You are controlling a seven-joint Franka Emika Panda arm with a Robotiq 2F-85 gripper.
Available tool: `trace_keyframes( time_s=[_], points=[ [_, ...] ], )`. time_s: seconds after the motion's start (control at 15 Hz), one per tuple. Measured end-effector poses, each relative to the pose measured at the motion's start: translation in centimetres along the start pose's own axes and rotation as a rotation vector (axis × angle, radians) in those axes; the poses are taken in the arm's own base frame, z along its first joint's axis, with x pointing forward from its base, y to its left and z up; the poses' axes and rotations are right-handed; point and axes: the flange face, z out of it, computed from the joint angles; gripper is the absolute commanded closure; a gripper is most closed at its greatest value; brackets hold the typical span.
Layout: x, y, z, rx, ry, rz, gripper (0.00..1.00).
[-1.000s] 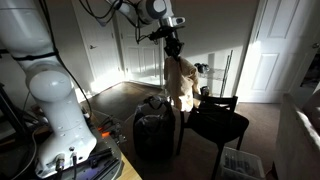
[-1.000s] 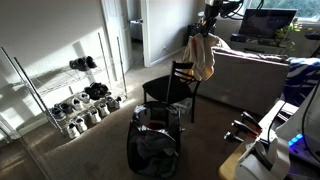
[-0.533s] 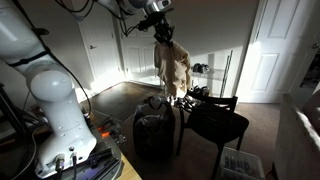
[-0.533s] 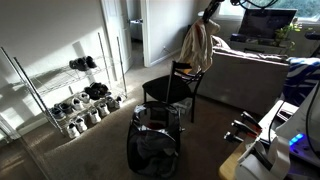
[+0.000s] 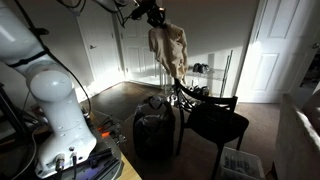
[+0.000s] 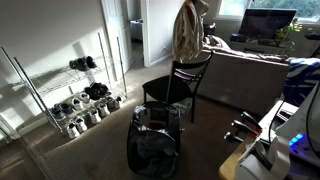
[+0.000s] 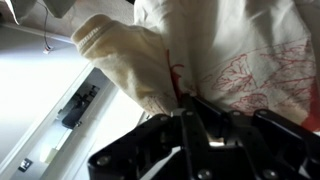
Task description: Put the peach t-shirt in the black laundry bag.
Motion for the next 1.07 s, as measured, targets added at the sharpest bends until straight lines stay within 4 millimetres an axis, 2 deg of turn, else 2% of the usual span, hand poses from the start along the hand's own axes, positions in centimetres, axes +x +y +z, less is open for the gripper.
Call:
trace_keyframes(
  time_s=[0.27, 0.4, 0.53, 0.73, 1.07],
  points=[
    [2.6, -8.2, -0.5, 0.054, 0.035, -0.161, 0.98],
    [3.6, -11.0, 0.1, 0.076, 0.041, -0.219, 0.98],
    [4.8, -12.2, 1.1, 0.09, 0.044, -0.252, 0.98],
    [6.0, -12.7, 2.6, 0.11, 0.042, -0.286, 0.98],
    [6.6, -13.1, 3.7, 0.125, 0.034, -0.313, 0.98]
  ],
)
